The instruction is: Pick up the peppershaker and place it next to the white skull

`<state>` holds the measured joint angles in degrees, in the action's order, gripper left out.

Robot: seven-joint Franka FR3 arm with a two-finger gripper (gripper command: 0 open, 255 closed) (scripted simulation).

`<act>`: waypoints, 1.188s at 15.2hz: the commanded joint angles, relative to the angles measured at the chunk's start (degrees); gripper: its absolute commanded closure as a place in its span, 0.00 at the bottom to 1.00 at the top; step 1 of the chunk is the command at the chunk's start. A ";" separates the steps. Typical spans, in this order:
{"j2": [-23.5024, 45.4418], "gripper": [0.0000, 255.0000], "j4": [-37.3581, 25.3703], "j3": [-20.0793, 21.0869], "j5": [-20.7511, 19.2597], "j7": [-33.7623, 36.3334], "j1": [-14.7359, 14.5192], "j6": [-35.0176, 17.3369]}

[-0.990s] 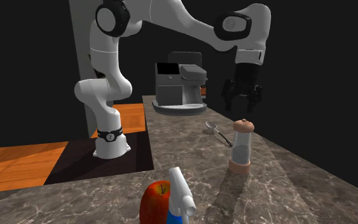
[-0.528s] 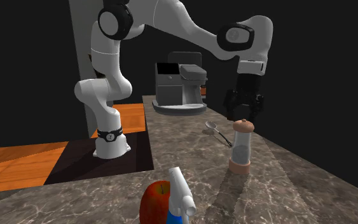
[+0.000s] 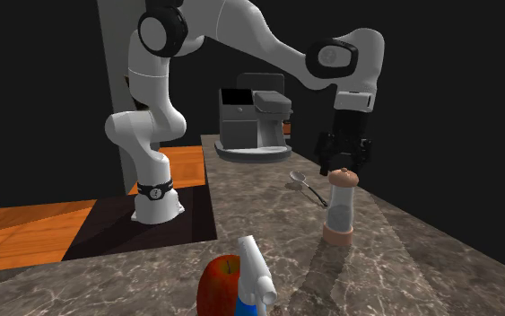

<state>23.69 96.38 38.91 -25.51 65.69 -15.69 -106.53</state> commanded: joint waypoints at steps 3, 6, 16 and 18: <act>0.00 1.00 0.00 0.00 0.00 0.00 0.00 0.00; 0.00 1.00 -0.01 0.00 0.00 0.00 0.00 0.00; -1.23 1.00 -2.27 0.49 1.07 -1.11 0.09 3.08; -1.65 1.00 -3.29 0.65 1.44 -1.53 0.09 4.36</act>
<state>22.70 93.07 39.41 -24.47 64.52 -15.88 -102.62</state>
